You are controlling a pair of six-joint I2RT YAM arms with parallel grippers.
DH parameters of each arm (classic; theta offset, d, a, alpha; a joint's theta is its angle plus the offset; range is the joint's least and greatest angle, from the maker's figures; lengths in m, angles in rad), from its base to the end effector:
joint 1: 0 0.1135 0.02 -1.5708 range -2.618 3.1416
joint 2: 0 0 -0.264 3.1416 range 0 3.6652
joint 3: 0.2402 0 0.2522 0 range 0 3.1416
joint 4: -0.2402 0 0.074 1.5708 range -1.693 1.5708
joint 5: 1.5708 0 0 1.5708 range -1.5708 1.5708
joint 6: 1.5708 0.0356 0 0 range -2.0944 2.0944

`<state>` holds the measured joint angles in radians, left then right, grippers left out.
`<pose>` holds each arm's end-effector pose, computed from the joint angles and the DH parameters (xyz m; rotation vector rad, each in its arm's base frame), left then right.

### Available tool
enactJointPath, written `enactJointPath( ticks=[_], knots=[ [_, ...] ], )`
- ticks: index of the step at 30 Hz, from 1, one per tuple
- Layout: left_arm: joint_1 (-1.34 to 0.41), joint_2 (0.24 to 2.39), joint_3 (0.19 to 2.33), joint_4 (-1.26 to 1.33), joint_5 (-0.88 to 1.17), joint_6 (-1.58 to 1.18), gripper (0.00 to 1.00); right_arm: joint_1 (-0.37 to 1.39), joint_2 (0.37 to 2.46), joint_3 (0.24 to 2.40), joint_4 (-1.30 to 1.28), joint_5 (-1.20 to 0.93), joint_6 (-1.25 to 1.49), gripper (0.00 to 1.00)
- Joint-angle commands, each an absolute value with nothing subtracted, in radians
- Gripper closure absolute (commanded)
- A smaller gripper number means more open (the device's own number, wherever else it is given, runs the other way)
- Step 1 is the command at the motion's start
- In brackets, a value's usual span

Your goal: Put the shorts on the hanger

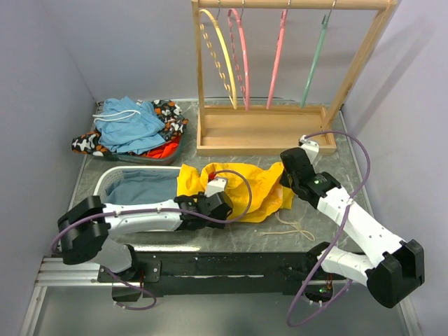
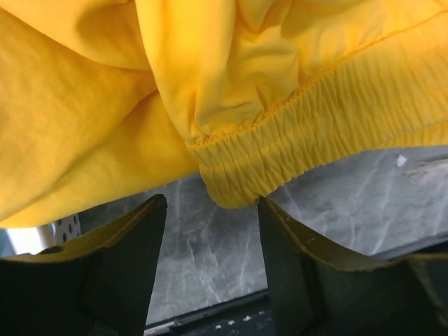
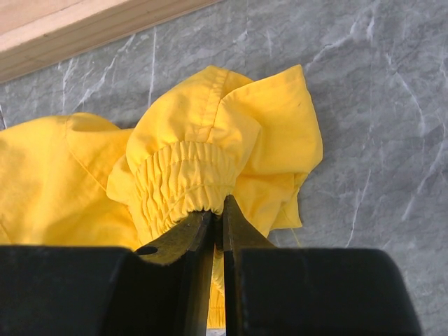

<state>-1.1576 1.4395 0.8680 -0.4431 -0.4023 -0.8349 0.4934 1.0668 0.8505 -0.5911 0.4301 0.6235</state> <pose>0.1253 -0.2511 0.2025 0.2572 2.4827 -0.3211 0.1992 0.0903 0.2739 0.3476 2.2614 0.0625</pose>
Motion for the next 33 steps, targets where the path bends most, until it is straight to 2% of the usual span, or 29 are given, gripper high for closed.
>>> enactJointPath(
  ticks=[1,5,17,27,30,33],
  knots=[
    [-1.178,1.479,0.910,-0.388,-0.477,-0.833,0.39,0.465,1.054,0.900,-0.572,0.419,0.597,0.86],
    [-1.186,1.528,0.936,-0.374,-0.532,-0.808,0.38,0.445,1.045,0.910,-0.575,0.400,0.594,0.86],
    [-1.255,1.514,0.899,-0.308,-0.505,-0.729,0.36,0.397,1.037,0.931,-0.581,0.373,0.569,0.85],
    [-1.253,1.649,1.002,-0.403,-0.765,-0.727,0.37,0.370,1.011,0.953,-0.606,0.370,0.557,0.84],
    [-1.252,1.654,1.048,-0.411,-0.853,-0.729,0.42,0.367,0.999,0.963,-0.614,0.367,0.554,0.83],
    [-1.241,1.635,1.094,-0.407,-0.896,-0.716,0.53,0.364,0.988,0.979,-0.630,0.370,0.551,0.84]
  ],
)
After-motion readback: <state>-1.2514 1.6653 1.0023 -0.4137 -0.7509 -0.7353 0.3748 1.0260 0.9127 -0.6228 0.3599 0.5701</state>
